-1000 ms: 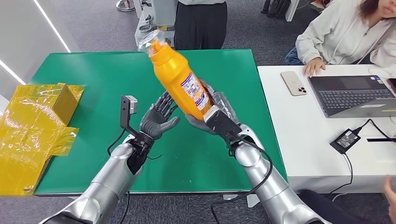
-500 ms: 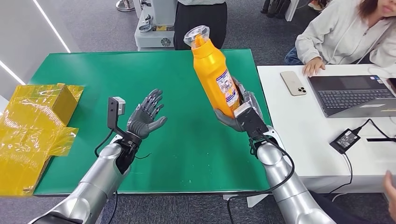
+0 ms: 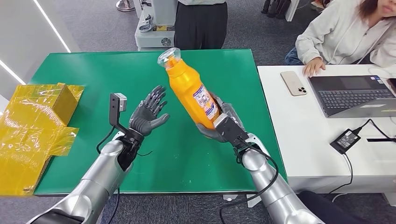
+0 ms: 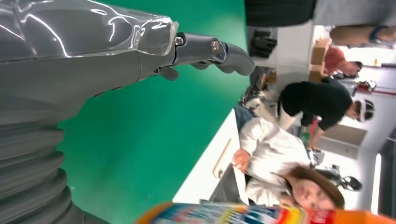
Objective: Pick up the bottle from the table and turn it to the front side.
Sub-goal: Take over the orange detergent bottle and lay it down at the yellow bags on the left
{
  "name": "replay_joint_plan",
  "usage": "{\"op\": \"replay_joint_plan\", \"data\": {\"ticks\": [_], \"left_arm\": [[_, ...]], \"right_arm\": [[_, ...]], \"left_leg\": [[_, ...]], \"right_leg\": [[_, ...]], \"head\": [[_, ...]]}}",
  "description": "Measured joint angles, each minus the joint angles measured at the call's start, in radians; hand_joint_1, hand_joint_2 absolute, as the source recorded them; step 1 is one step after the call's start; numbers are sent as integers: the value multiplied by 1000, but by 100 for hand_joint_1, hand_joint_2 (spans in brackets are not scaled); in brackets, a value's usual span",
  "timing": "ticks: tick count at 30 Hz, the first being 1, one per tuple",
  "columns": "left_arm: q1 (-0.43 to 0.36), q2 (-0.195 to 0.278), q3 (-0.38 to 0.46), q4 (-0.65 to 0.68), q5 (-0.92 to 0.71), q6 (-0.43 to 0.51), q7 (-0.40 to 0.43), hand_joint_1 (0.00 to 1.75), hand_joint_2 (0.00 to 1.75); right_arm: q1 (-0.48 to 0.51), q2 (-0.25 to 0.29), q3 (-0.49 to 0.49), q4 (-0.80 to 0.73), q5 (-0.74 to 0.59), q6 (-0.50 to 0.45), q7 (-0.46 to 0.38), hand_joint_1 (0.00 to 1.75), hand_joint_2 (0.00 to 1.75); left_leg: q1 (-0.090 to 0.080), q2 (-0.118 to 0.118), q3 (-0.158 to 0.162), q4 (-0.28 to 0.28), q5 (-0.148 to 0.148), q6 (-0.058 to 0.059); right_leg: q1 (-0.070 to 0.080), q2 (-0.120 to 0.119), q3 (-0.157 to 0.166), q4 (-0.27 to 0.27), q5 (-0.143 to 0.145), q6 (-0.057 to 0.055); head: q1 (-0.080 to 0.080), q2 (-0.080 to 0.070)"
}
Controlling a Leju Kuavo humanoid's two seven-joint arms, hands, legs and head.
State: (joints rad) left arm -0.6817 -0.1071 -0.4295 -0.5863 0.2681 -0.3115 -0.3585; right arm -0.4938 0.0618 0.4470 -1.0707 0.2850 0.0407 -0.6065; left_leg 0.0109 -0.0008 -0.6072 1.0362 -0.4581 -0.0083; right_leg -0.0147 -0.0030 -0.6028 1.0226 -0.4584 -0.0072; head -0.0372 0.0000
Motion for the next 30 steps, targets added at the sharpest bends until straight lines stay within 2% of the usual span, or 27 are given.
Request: {"op": "replay_joint_plan", "data": {"ticks": [5, 11, 25, 30], "left_arm": [[-21, -16, 0, 0, 16, -21, 13, 0, 175], [-25, -16, 0, -15, 16, -28, 31, 0, 175], [-14, 52, 0, -64, -6, -19, 27, 0, 175], [-10, 60, 0, -72, 0, -35, 35, 0, 175]], "right_arm": [[-17, 35, 26, 22, -11, 11, 2, 175, 175], [-38, 46, 29, 59, -12, 18, 2, 175, 175], [-45, 27, -16, 147, -17, -2, -13, 175, 175], [-47, 26, -25, 188, -6, 1, -23, 175, 175]], "left_leg": [[0, 0, 0, 0, 0, 0], [0, 0, 0, 0, 0, 0], [0, 0, 0, 0, 0, 0], [0, 0, 0, 0, 0, 0]], "right_leg": [[0, 0, 0, 0, 0, 0], [0, 0, 0, 0, 0, 0], [0, 0, 0, 0, 0, 0], [0, 0, 0, 0, 0, 0]], "head": [[0, 0], [0, 0], [0, 0], [0, 0]]}}
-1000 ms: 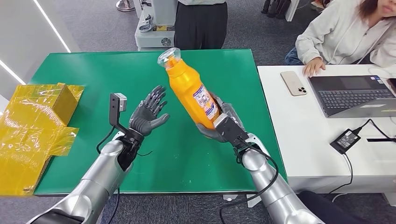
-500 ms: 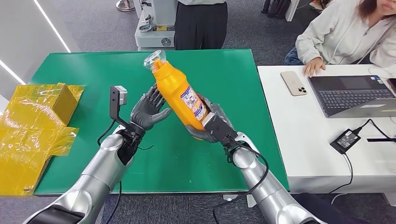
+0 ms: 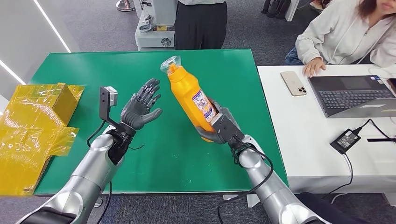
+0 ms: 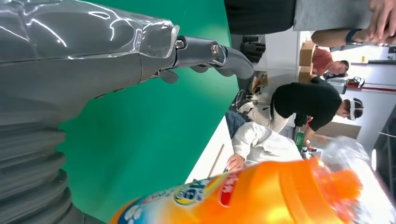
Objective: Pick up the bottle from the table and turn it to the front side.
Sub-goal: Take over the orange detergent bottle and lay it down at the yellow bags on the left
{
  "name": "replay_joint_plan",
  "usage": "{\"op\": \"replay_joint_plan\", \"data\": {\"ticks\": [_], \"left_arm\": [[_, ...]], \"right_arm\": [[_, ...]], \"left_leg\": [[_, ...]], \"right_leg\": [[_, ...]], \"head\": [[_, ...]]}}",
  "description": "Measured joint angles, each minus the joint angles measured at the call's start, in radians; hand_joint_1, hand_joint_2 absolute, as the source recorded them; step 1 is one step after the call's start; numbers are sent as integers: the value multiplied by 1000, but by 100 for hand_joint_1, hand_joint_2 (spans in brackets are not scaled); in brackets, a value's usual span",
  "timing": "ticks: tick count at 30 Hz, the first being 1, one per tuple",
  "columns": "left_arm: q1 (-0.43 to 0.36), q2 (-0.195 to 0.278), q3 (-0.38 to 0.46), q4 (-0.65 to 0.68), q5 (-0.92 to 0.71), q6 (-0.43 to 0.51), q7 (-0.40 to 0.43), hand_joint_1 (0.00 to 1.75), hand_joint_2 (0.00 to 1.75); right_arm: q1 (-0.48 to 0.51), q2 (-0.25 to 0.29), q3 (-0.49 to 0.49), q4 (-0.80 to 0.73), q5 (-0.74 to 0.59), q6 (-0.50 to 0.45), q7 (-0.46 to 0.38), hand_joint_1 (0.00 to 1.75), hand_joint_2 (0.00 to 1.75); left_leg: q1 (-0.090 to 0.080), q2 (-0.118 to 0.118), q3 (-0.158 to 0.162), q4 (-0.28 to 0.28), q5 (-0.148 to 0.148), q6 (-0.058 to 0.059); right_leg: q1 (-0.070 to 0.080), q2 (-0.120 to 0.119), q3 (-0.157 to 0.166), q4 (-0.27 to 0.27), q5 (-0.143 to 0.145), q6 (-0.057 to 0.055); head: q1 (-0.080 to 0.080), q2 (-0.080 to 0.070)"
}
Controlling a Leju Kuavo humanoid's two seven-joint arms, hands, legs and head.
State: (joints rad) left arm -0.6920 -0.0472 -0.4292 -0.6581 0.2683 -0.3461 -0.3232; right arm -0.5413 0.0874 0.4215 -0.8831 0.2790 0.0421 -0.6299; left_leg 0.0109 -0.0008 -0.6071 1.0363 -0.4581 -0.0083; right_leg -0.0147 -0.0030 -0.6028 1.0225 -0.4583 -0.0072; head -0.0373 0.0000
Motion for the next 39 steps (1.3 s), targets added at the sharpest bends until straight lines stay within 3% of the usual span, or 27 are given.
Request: {"op": "replay_joint_plan", "data": {"ticks": [8, 25, 39], "left_arm": [[1, -23, -3, -10, 10, -60, 10, 0, 175], [-27, -58, -11, 31, 95, -29, 20, 0, 175], [-89, -67, -11, 71, 79, 1, 48, 0, 175]], "right_arm": [[-30, 21, 2, 39, 24, 17, 0, 175, 175], [-77, 80, 56, 36, 15, 81, 9, 175, 175], [-117, 91, 70, 69, 16, 86, 34, 175, 175]], "left_leg": [[0, 0, 0, 0, 0, 0], [0, 0, 0, 0, 0, 0], [0, 0, 0, 0, 0, -1]], "right_leg": [[0, 0, 0, 0, 0, 0], [0, 0, 0, 0, 0, 0], [0, 0, 0, 0, 0, 0]], "head": [[0, 0], [0, 0], [0, 0]]}}
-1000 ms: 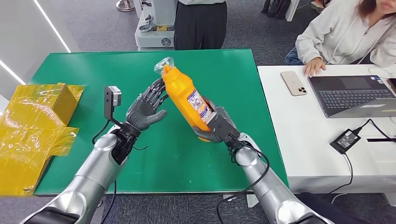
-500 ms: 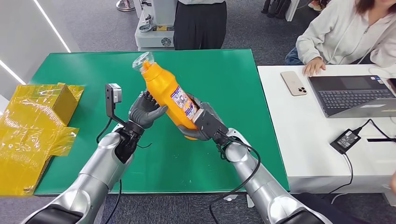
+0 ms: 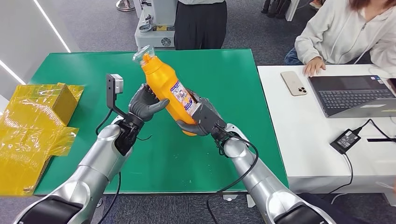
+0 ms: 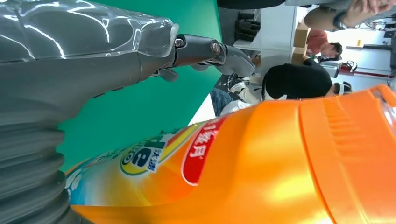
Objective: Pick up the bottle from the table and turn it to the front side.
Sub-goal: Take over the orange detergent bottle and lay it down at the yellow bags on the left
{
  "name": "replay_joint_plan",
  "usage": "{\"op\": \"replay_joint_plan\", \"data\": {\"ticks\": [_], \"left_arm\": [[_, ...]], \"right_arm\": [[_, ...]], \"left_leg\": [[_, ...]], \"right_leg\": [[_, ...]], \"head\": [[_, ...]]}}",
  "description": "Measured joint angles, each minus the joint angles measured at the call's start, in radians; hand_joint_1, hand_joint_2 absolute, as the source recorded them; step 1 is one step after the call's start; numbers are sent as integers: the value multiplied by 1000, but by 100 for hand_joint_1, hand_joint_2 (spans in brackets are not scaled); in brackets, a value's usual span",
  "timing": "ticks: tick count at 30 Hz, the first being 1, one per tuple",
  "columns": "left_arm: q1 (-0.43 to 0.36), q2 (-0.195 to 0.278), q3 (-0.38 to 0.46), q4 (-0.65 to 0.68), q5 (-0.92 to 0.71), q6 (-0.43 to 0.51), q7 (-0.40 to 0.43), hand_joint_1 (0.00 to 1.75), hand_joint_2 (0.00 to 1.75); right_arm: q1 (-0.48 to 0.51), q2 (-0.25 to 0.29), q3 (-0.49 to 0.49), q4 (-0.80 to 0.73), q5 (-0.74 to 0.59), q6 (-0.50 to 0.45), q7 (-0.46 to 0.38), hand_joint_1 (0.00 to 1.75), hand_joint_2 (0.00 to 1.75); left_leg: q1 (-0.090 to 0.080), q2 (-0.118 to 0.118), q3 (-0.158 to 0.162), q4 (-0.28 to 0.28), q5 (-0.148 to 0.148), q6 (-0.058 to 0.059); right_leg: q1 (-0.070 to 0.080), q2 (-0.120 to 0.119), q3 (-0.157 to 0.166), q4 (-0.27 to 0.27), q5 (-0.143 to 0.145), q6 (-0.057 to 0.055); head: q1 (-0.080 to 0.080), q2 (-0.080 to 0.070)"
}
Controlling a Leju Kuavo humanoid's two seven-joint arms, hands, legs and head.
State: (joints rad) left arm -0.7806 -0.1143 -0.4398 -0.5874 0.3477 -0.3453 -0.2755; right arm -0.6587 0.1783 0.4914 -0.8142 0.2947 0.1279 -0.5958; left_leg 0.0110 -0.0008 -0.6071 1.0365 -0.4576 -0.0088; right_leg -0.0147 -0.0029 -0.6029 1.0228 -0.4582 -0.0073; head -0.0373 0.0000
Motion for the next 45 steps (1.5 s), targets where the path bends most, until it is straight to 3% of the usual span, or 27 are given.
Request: {"op": "replay_joint_plan", "data": {"ticks": [21, 25, 26, 41, 42, 45], "left_arm": [[-14, -6, 0, 25, 21, -113, 33, 0, 175], [-14, -8, -2, 25, 20, -121, 39, 168, 175], [-14, -9, -3, 25, 17, -120, 39, 175, 175], [-13, -31, -53, 25, -73, -26, -9, 175, 175], [-13, -31, -54, 25, -75, -22, -10, 175, 175], [-12, -31, -56, 24, -76, -12, -15, 175, 175]], "right_arm": [[-16, -3, 6, 111, 18, -20, -18, 175, 175], [-15, -8, 2, 112, 16, -27, -21, 175, 175], [-14, -10, 1, 111, 16, -30, -22, 175, 175], [14, -20, -20, 82, 18, -40, -20, 175, 175], [15, -20, -20, 80, 18, -40, -20, 140, 175], [16, -20, -20, 76, 18, -41, -19, 9, 175]], "left_leg": [[0, 0, 0, 0, 0, 0], [0, 1, 0, 0, 0, 0], [0, 1, 0, 0, 0, 0], [0, 1, 0, 0, 0, 0], [0, 1, 0, 0, 0, 0], [0, 1, 0, 0, 0, 0]], "right_leg": [[0, 1, 0, 0, 0, 0], [0, 1, 0, 0, 0, 0], [0, 1, 0, 0, 0, 0], [0, 1, 0, 0, 0, 0], [0, 1, 0, 0, 0, 0], [0, 1, 0, 0, 0, 0]], "head": [[0, 0], [0, 0], [0, 0], [0, 0], [0, 0], [0, 0]]}}
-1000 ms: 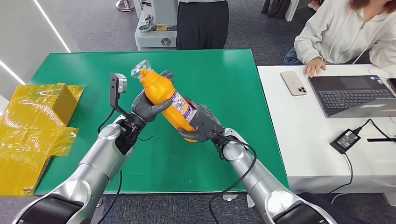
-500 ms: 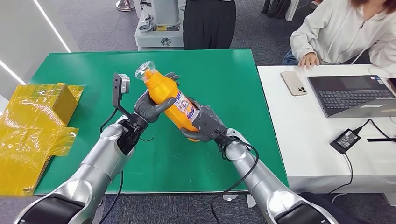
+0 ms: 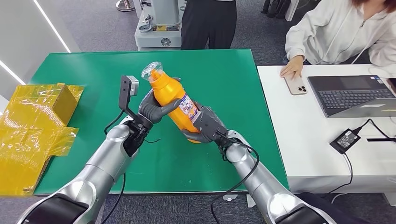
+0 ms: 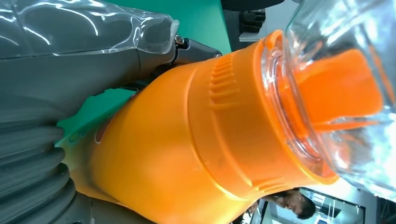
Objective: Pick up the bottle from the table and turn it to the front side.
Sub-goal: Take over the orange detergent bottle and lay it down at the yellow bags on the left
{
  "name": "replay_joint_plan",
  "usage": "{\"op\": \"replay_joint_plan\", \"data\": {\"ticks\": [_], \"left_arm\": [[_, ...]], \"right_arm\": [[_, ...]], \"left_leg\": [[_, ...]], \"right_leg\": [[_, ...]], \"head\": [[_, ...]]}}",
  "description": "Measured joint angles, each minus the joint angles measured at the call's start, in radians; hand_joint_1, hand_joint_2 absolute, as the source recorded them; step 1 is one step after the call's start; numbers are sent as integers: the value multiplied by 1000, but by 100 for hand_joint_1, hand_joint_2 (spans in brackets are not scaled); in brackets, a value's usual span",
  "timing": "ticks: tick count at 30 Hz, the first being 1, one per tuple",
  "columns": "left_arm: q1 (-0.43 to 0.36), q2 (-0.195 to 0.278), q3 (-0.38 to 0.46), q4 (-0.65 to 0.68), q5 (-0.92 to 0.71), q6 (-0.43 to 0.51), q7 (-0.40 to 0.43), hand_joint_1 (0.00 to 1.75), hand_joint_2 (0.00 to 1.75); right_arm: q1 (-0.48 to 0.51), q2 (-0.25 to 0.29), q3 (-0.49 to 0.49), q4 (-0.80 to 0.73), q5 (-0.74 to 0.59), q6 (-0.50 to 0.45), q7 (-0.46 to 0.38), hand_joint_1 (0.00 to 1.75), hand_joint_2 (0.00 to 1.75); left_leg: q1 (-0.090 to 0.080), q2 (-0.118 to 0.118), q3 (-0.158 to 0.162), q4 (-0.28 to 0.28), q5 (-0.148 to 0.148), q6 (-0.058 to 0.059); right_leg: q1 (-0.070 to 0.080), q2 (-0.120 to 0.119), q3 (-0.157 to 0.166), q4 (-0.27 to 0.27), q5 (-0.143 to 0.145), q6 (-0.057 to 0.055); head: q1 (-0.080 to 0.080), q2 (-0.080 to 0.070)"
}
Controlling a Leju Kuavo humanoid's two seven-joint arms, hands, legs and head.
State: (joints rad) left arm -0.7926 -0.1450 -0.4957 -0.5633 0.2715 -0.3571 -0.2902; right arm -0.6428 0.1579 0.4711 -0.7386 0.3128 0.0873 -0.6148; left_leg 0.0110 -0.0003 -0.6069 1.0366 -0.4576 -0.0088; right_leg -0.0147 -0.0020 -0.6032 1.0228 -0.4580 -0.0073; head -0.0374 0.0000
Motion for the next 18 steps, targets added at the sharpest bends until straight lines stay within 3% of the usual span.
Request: {"op": "replay_joint_plan", "data": {"ticks": [1, 7, 11, 18], "left_arm": [[1, 0, 0, 0, -1, 4, -2, 175, 175], [26, 15, 0, -22, -72, 114, -68, 175, 175], [45, 41, 0, -71, -223, 265, -122, 175, 175], [23, 56, 2, -110, -434, 388, -136, 175, 175]], "right_arm": [[0, 0, 0, -2, 0, -1, 0, 0, 175], [34, -6, -11, -67, -12, -18, -11, 0, 175], [117, -35, -27, -187, -24, -28, -14, 0, 175], [250, -91, -39, -408, -38, -45, 7, 0, 175]], "left_leg": [[0, 0, 0, 0, 0, 0], [0, 0, 0, 0, 0, 0], [0, -1, 0, 0, 0, 0], [0, -1, 0, 0, 0, 0]], "right_leg": [[0, 0, 0, 0, 0, 0], [0, 0, 0, 0, 0, 0], [0, -1, 0, 0, 0, 0], [0, -1, 0, -1, 0, 0]], "head": [[0, 0], [0, 0], [0, 0], [0, 0]]}}
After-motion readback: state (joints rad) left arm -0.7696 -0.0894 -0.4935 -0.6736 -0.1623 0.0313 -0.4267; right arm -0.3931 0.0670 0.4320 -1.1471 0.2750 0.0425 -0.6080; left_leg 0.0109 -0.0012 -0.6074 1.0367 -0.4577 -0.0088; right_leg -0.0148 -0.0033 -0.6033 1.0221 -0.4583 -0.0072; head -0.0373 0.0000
